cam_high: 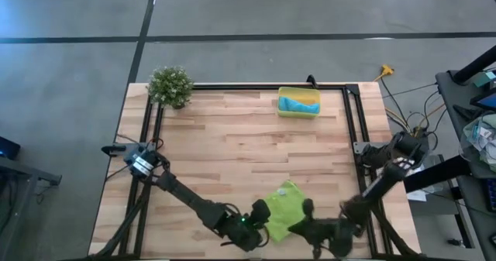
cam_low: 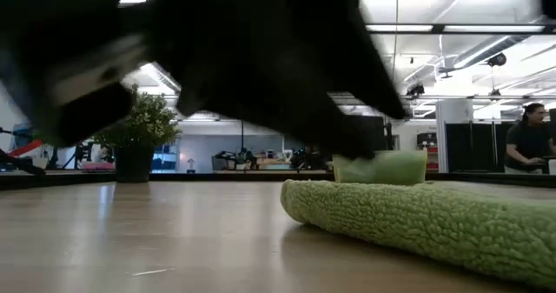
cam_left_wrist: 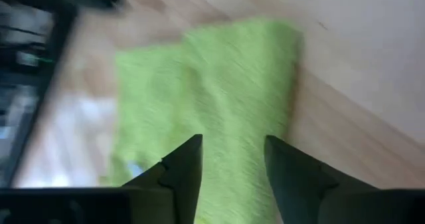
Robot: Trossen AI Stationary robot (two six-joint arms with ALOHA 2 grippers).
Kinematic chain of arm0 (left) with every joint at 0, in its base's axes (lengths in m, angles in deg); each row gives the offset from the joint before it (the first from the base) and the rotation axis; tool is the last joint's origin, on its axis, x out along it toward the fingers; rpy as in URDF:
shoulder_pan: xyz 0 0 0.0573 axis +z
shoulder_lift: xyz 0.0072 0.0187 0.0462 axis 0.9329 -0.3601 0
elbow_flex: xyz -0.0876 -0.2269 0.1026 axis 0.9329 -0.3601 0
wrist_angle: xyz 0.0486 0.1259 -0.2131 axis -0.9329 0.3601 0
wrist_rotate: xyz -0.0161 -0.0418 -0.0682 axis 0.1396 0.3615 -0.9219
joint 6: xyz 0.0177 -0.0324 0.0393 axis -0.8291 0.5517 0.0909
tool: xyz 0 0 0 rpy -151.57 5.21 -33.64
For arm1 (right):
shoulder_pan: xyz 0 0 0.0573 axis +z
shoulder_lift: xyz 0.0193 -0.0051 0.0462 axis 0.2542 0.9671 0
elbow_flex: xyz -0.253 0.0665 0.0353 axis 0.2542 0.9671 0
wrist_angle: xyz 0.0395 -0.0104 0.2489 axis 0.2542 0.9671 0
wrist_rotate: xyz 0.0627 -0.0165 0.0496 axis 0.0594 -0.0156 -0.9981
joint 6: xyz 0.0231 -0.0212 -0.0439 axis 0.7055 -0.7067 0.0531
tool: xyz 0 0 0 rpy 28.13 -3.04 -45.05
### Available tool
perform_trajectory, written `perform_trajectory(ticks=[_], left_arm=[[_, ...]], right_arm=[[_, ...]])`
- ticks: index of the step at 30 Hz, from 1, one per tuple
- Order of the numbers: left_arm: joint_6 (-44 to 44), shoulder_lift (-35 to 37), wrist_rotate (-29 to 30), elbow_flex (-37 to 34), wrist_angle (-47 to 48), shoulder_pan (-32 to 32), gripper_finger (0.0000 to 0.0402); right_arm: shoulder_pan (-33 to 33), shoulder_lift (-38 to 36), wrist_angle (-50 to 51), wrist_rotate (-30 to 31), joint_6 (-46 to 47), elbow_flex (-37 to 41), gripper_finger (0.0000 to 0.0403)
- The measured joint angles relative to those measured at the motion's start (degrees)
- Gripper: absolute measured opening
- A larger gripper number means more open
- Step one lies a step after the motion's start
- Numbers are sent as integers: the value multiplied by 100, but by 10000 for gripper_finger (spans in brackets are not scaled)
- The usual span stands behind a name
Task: Roll microfiber towels into tight, uniform cylinder then place into a basket
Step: Roll the green microfiber towel
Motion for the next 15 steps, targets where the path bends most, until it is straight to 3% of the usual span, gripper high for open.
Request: perform_trajectory(ticks=[5, 11, 15], left_arm=[[85, 0, -276, -16, 443, 42, 135], [359, 0, -291, -21, 430, 176, 142], [585, 0, -658, -89, 419, 263, 146]], right_arm=[[407, 593, 2167, 1035, -106, -1179, 8], [441, 1539, 2761, 1085, -790, -2353, 8], [441, 2121, 3781, 1073, -1225, -3039, 8]])
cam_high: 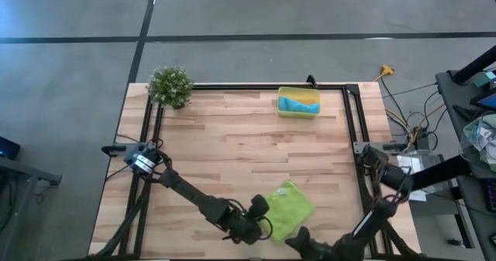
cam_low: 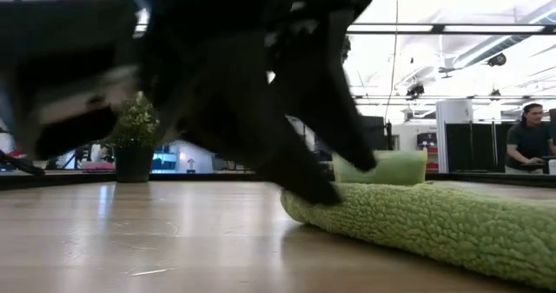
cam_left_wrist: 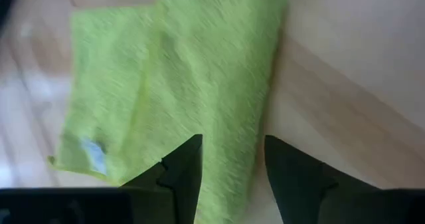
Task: Roll microfiber towels into tight, uniform cylinder then place into a basket
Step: Roll the green microfiber towel
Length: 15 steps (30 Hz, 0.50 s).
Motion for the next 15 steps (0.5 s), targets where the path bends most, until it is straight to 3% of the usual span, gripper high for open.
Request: perform_trajectory(ticks=[6, 15], left_arm=[[23, 0, -60, -126, 9, 37, 147], [378, 0, -72, -252, 8, 74, 147]], right_arm=[[-1, 563, 1369, -19, -283, -791, 29], [-147, 688, 1457, -222, -1752, -1104, 119]])
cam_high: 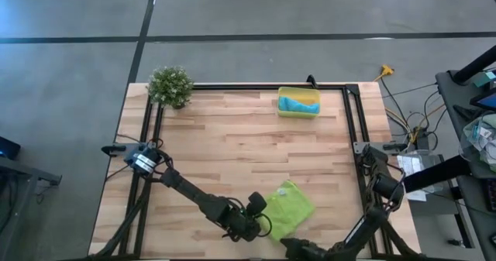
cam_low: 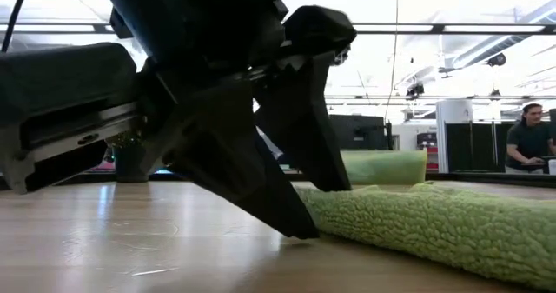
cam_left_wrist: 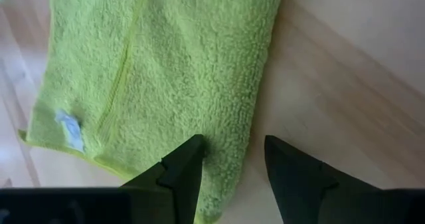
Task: Roll microfiber towels into tight, uniform cylinder then place into a basket
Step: Roll the green microfiber towel
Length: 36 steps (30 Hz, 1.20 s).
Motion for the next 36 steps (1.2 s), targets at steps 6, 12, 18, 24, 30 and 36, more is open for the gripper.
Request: perform_trajectory(ticks=[6, 12, 18, 24, 30, 36], left_arm=[[240, 99, -55, -18, 353, -63, 147], [854, 575, 85, -36, 1115, -195, 147], [992, 896, 265, -129, 1199, -394, 147], [1024, 951, 541, -129, 1231, -559, 147], [1572, 951, 543, -129, 1474, -603, 147], [1594, 951, 550, -132, 1555, -653, 147]], right_arm=[[-246, 0, -37, -327, -877, -47, 165], [-437, 0, -152, -569, -1738, -58, 173], [-413, 0, -467, -739, -2531, -84, 173], [-389, 0, -488, -743, -2635, -152, 172], [-453, 0, -664, -1029, -2635, -148, 171], [-582, 0, -757, -1143, -2629, -146, 171]])
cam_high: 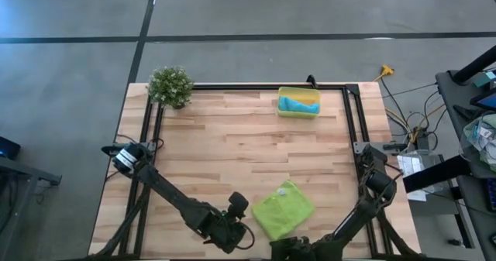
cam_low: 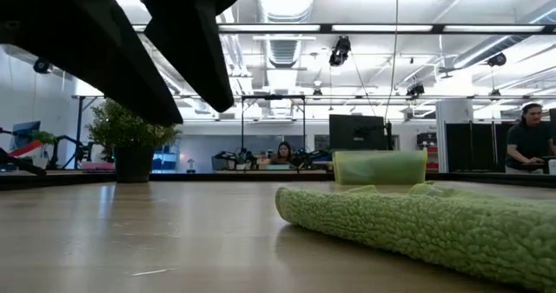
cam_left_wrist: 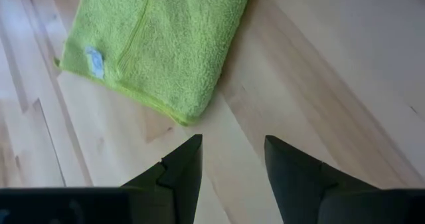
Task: Roll microfiber towels into tight, uniform cylinder then place into a basket
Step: Roll the green microfiber towel
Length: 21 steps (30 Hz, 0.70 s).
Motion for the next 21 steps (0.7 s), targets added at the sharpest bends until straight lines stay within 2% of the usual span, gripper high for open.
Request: perform_trajectory(ticks=[8, 11, 14, 21], left_arm=[[149, 0, 20, 0, 2, -36, 147], [180, 0, 20, 0, 1, -38, 147], [296, 0, 36, 0, 1, -36, 147], [294, -2, 37, -4, -170, -44, 147]], right_arm=[[-114, 0, -11, -211, -128, 0, 170], [-145, 0, -12, -217, -121, 0, 158], [-175, 0, -2, -217, 38, 0, 129], [-186, 0, 17, -207, 524, 2, 30]])
